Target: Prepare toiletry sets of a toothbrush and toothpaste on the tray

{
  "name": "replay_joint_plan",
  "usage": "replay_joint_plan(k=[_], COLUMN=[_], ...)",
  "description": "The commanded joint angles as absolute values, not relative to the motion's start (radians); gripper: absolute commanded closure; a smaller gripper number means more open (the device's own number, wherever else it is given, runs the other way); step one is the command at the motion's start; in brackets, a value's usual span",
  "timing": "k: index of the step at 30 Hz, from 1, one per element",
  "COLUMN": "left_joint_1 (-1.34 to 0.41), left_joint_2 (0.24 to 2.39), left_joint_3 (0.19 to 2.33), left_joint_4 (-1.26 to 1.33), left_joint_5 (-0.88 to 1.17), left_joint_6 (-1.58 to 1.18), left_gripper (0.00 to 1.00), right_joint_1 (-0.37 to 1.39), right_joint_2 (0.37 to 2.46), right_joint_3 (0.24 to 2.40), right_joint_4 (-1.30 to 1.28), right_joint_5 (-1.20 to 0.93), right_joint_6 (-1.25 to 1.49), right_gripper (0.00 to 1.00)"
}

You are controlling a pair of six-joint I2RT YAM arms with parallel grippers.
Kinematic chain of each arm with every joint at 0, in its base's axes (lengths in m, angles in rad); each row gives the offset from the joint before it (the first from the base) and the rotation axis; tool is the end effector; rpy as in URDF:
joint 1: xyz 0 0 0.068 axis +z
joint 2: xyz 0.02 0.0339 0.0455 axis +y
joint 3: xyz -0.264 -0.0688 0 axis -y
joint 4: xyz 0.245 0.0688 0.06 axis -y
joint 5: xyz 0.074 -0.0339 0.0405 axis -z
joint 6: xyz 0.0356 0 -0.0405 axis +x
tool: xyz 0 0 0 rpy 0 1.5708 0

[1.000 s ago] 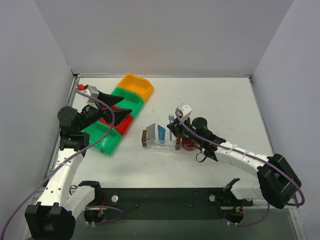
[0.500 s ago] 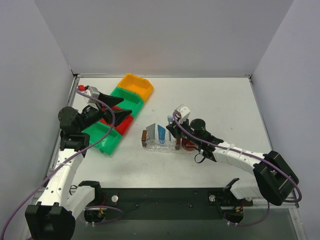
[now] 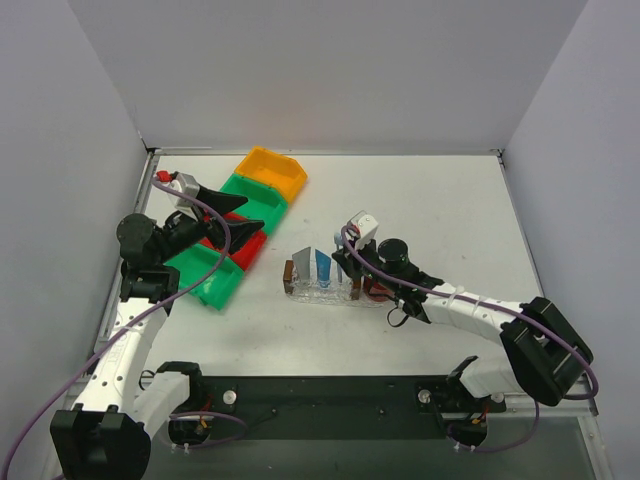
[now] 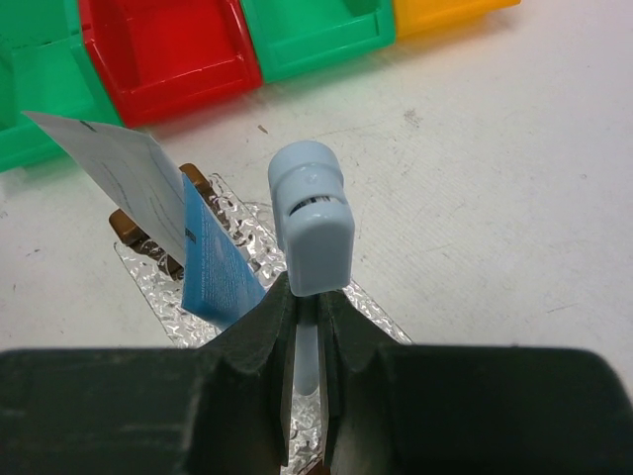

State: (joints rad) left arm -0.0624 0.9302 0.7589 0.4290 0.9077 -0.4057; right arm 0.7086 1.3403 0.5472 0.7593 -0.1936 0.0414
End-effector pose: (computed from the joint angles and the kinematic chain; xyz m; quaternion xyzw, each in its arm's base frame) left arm 0.2045 -0.0409 0.3670 0.2485 0.5999 -0.4254 0.6304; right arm 0.2106 0.1895 0.2344 -0.2978 0.6541 0.3180 0.6183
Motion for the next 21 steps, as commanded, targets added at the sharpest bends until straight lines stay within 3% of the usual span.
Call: replay_joint_plan(k=[1, 21], left_joint_1=[-0.054, -0.055], left_joint_2=[0.916, 0.914], left_joint_3=[0.755, 0.746], left_joint_4=[0.443, 0.443], left_joint_5=[0.925, 0.931], left_joint_6=[-0.388, -0.383], left_gripper=[0.13, 0.13], right_joint_1=[0.719, 0.726], right_joint_2=[1.350, 1.374], right_joint_3=[0.543, 0.538], right_joint_4=[0.851, 0.870], right_joint_5=[-0.190, -0.173], right_joint_6=[0.031, 0.031], right_gripper=[1.00, 1.00])
